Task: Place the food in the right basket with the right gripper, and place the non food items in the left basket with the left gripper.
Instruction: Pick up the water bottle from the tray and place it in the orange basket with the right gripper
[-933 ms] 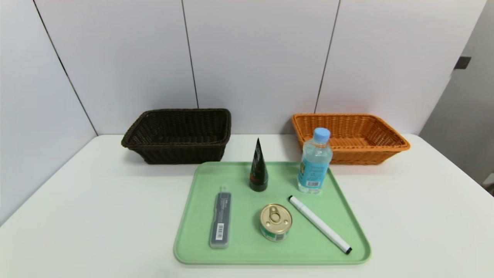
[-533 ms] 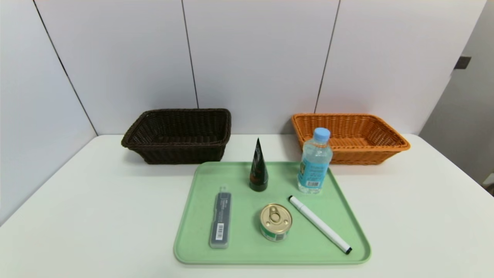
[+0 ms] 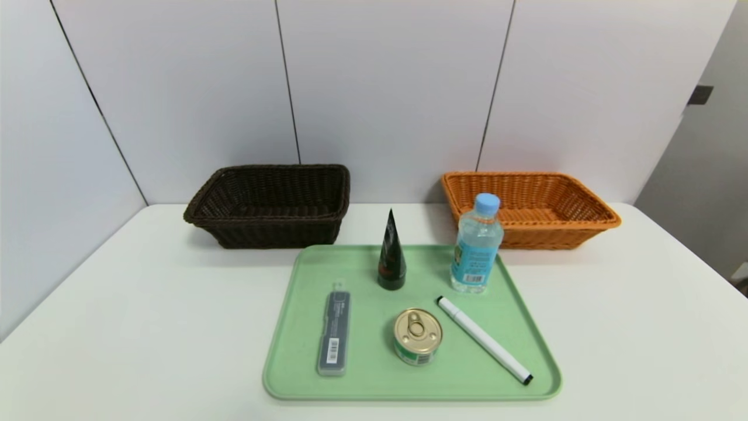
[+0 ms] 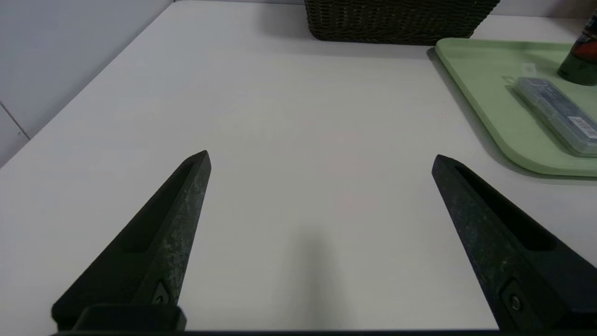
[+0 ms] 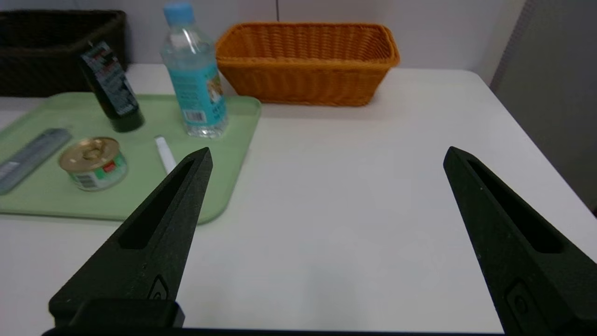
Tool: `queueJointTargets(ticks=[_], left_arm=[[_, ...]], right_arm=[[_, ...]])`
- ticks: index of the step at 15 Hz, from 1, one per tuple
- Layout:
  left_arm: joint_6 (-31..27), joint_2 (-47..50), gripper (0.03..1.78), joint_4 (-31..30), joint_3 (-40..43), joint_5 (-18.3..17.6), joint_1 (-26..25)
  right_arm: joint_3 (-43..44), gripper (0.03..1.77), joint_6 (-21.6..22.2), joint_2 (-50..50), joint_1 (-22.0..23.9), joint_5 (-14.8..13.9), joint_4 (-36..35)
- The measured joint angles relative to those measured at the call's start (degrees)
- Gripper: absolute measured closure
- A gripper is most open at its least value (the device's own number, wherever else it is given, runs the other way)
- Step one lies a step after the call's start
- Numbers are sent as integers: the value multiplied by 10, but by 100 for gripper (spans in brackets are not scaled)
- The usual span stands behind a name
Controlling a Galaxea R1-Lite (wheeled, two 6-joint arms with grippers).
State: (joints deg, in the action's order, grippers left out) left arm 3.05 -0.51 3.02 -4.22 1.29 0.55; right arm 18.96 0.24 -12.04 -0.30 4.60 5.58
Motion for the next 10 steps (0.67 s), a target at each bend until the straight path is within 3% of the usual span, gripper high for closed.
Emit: queueJointTargets(ticks=[4, 6, 8, 10], left_arm=[[-5, -70, 12, 102, -149, -54, 4], [0, -143, 12, 120, -226, -64, 9], [4, -241, 12, 130, -318, -76, 13], [7, -344, 12, 139, -402, -93, 16]], right_arm=[[179, 9, 1, -183, -7, 98, 13], [259, 9, 2, -270, -14, 147, 17], [336, 9, 10, -359, -35, 171, 20], [414, 9, 38, -446, -68, 167, 38]])
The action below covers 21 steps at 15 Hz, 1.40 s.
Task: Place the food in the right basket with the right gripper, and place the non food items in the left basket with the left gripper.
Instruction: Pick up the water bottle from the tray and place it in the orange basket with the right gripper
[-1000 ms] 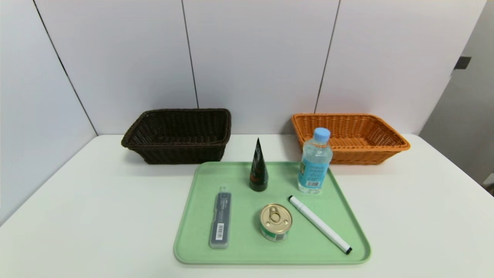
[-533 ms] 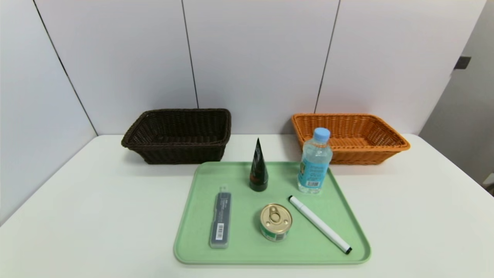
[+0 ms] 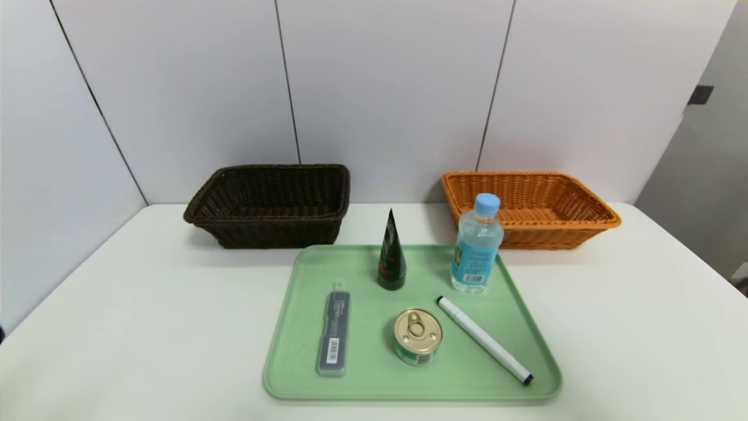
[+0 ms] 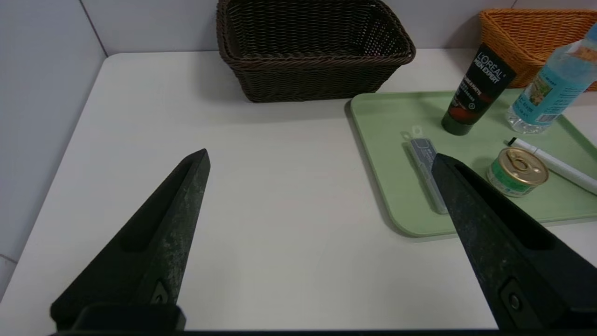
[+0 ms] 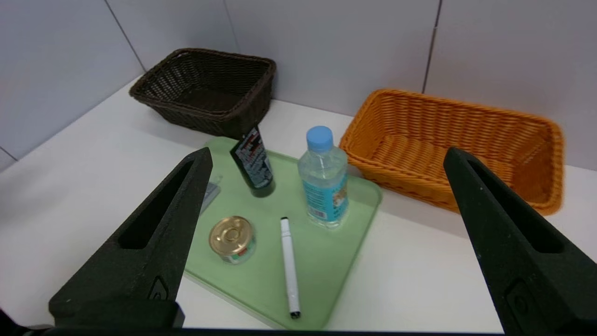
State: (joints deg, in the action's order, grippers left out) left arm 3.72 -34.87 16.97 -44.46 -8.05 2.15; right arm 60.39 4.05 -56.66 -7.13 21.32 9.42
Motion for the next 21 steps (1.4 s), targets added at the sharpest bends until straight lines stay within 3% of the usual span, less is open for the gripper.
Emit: queueJointTargets(ticks=[2, 5, 7, 9, 12, 14, 16, 19, 21], left_arm=[[2, -91, 12, 5, -63, -12, 4], [15, -192, 12, 17, -125, -17, 16], [19, -232, 12, 68, -167, -16, 24], [24, -261, 12, 117, -197, -16, 33], [68, -287, 12, 102, -205, -16, 36], [82, -291, 12, 81, -191, -17, 38], [83, -287, 12, 59, -175, -18, 59], [114, -282, 12, -6, -140, -16, 86], [136, -280, 12, -76, -103, -14, 96]], right_arm=[[82, 9, 42, -76, -50, -26, 50], [188, 9, 108, -171, -133, -102, 206], [232, 9, 120, -219, -175, -149, 315], [260, 9, 123, -250, -203, -175, 399], [302, 9, 170, -276, -235, -182, 491], [320, 9, 216, -289, -259, -184, 517], [319, 9, 223, -296, -278, -197, 523], [268, 9, 218, -297, -311, -247, 517], [214, 9, 217, -296, -328, -279, 472]])
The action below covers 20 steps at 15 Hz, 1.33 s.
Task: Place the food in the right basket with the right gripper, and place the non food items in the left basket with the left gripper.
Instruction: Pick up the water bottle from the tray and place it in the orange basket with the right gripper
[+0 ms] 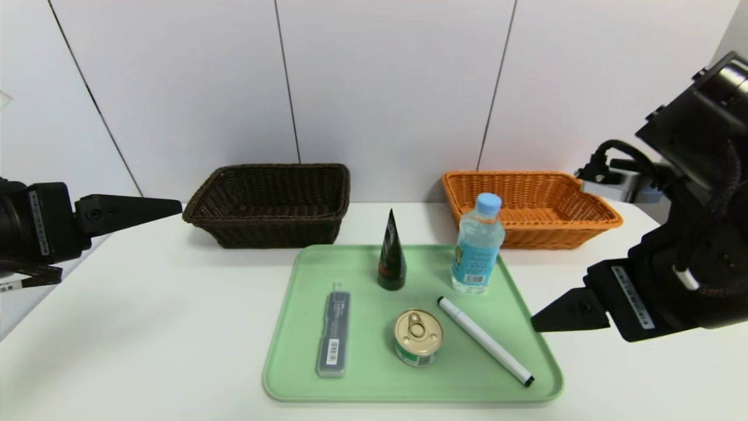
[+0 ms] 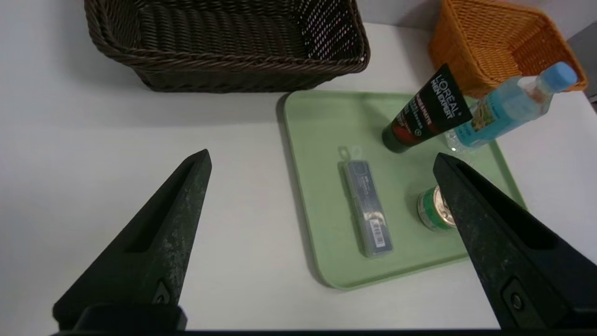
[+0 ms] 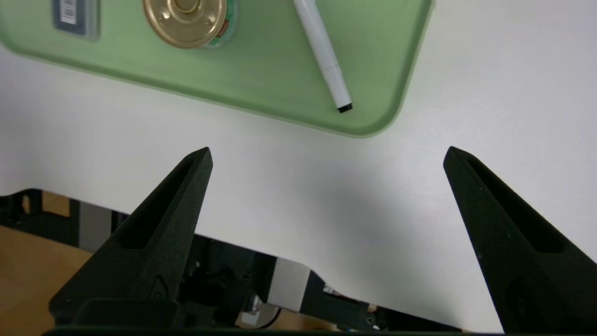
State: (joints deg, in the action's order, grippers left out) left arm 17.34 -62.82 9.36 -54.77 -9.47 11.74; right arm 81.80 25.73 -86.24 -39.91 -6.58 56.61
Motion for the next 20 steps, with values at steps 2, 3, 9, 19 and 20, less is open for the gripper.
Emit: queueJointTargets(ticks=[2, 3, 9, 19, 20], left_arm=[[-2, 6, 12, -57, 38, 0, 3], [-7, 11, 12, -66, 54, -3, 4], [-2, 17, 12, -66, 70, -1, 7], [-3, 11, 12, -68, 71, -4, 7], [-3, 11, 12, -68, 71, -4, 7]], right_arm=[[-74, 9, -3, 3, -9, -39, -97], [-112, 9, -7, 4, -11, -60, -163], [-319, 9, -55, -5, -15, -113, -566], [-432, 9, -95, -62, -14, -180, -830], [-429, 9, -96, -64, -13, -182, -834]])
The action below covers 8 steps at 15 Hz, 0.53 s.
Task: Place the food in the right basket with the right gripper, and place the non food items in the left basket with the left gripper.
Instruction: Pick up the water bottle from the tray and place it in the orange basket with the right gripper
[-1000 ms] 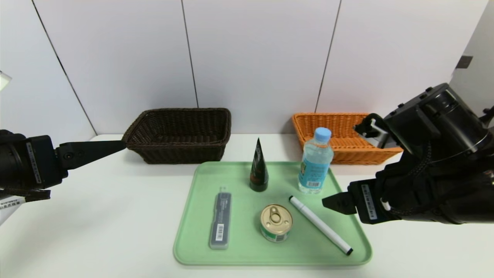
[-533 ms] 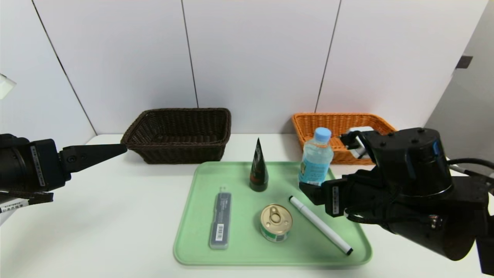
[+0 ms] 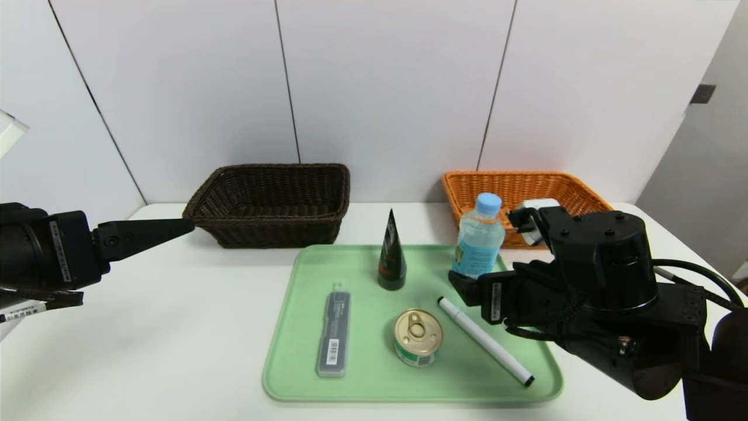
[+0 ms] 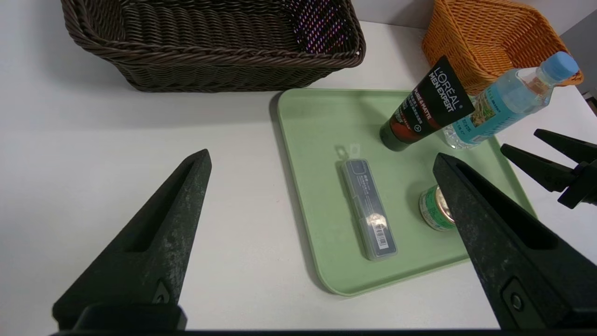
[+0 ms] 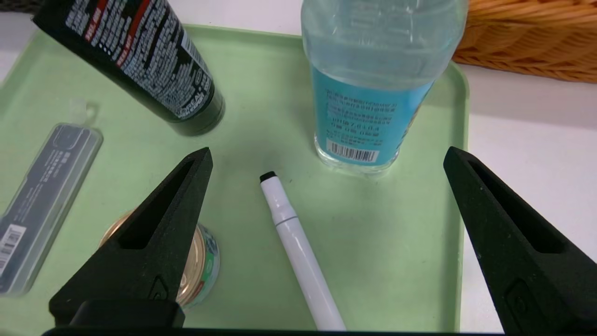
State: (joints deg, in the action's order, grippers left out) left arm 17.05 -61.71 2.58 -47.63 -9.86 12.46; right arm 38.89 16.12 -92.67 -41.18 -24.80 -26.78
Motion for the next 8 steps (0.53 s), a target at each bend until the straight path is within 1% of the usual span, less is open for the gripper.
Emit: queueJointTargets(ticks=[2, 4, 8], left_arm=[[0, 0, 12, 0, 0, 0, 0], [1, -1, 12, -1, 1, 0, 0], [1, -8, 12, -3, 0, 1, 0]], right_arm=[[2, 9, -2, -5, 3, -12, -4], [6, 9, -3, -13, 8, -13, -19], [21, 9, -12, -41, 23, -14, -74]])
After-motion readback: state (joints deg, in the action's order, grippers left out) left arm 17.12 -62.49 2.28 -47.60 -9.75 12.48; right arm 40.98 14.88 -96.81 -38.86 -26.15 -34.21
